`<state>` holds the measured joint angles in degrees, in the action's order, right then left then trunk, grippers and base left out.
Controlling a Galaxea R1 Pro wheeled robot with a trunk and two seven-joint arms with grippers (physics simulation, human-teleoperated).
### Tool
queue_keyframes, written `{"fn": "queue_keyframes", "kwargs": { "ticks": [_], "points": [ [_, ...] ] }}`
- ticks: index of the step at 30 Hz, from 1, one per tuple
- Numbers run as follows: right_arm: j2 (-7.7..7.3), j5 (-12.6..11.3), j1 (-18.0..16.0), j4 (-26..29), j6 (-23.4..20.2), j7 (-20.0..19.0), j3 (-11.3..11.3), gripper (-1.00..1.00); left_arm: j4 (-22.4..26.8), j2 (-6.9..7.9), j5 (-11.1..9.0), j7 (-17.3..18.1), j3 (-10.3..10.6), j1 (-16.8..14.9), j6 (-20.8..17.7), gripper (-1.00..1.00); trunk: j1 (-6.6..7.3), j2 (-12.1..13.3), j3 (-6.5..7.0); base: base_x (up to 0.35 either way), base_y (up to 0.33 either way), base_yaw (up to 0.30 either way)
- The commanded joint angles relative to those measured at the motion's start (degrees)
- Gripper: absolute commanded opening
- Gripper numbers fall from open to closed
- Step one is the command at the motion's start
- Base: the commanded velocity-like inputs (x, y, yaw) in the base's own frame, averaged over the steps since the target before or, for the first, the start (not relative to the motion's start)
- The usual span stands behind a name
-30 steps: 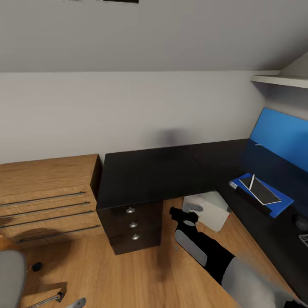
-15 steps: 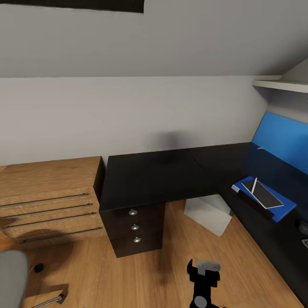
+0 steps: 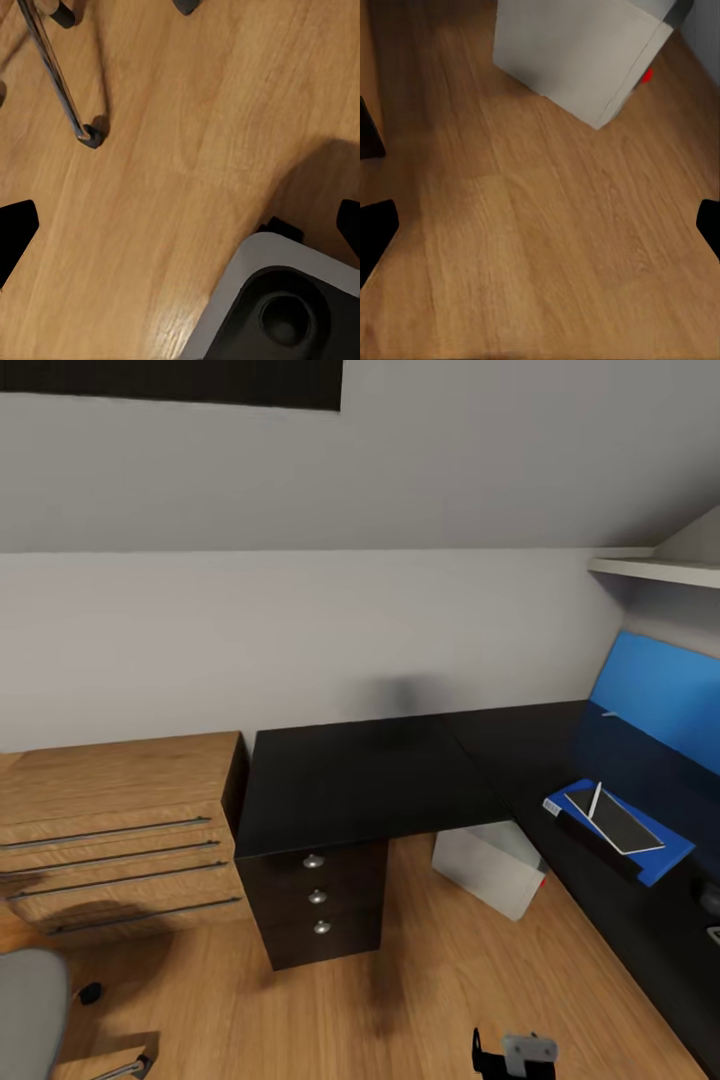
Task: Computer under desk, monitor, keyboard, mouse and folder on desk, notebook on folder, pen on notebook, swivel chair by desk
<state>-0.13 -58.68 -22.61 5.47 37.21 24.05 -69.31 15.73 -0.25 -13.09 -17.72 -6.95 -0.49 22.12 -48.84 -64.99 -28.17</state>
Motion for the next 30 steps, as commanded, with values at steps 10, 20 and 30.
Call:
{"fn": "queue_keyframes", "kwargs": {
  "ticks": [10, 20, 30],
  "points": [
    [0.62, -2.14, 0.09, -1.31, 5.37, -1.35, -0.55, 1.00, -1.36, -0.10, 0.53, 0.04, 2.95, -0.03, 1.83, 1.00, 0.00, -0.03, 0.85, -0.151, -0.047, 0.092],
    [3.21, -1.99, 0.11, -1.56, 5.46, -1.14, -0.52, 1.00, -1.41, 0.05, 0.51, -0.03, 3.57, -0.03, 1.71, 1.00, 0.00, -0.03, 1.53, -0.167, -0.290, 0.197],
    [3.71, -2.22, 0.11, -1.67, 7.32, -1.03, -0.39, 1.00, -1.41, 0.10, 0.44, 0.00, 3.52, -0.03, 1.70, 1.00, 0.00, -0.03, 2.18, -0.160, -0.293, 0.212]
  ]
}}
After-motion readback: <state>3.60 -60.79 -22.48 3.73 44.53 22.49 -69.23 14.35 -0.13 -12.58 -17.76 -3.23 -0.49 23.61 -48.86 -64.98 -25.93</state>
